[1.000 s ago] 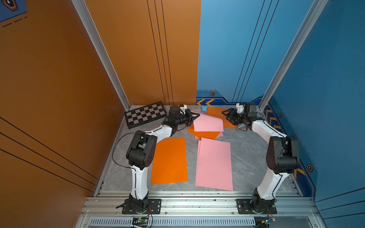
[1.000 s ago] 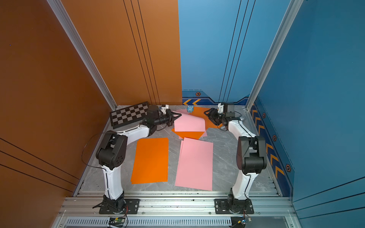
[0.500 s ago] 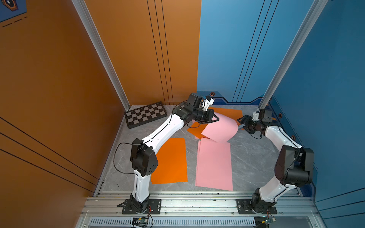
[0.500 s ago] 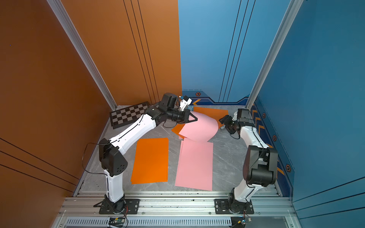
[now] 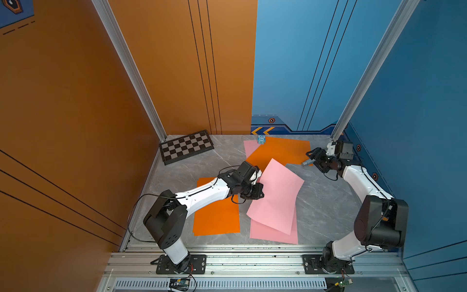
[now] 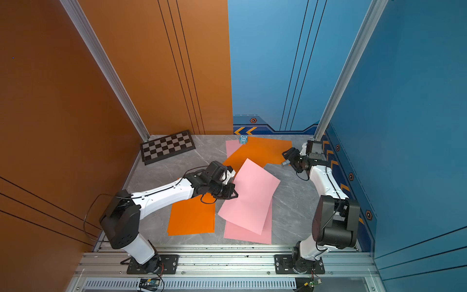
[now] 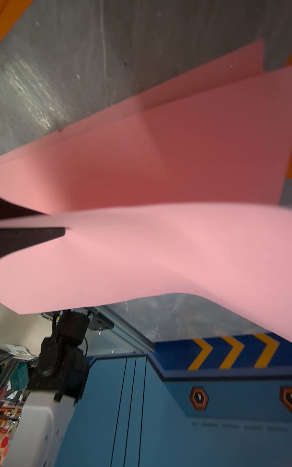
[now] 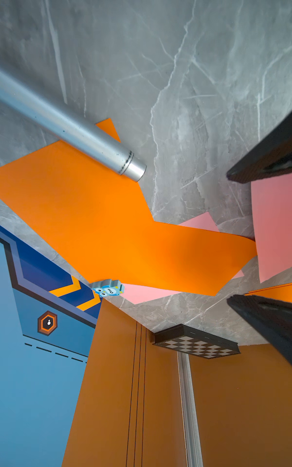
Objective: Sort the scattered colored papers by color
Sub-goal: Place the colored paper.
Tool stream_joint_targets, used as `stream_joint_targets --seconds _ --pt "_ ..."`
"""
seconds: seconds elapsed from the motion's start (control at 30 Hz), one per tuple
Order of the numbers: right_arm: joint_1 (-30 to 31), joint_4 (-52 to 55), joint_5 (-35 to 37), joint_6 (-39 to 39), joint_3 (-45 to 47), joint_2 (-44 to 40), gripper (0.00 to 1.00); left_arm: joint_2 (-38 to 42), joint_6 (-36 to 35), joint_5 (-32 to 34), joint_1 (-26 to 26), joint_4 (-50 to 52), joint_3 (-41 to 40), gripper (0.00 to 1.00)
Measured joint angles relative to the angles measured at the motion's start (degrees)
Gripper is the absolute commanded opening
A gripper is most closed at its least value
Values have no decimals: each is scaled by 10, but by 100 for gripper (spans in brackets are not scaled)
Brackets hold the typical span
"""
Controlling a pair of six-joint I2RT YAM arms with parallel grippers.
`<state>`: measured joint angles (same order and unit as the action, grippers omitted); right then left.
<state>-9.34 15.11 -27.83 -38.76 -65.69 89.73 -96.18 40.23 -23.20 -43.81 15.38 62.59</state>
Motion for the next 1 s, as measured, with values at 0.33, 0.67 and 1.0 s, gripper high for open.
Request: stream_joint_targets --seconds 0.33,0.67,1.0 --pt "8 10 0 7 13 -35 73 -40 127 57 -5 -196 -103 0" --pt "17 15 0 15 30 -40 73 -69 186 82 -52 -257 -88 0" --pt "110 18 12 28 55 -44 72 -76 210 74 -55 -263 -104 0"
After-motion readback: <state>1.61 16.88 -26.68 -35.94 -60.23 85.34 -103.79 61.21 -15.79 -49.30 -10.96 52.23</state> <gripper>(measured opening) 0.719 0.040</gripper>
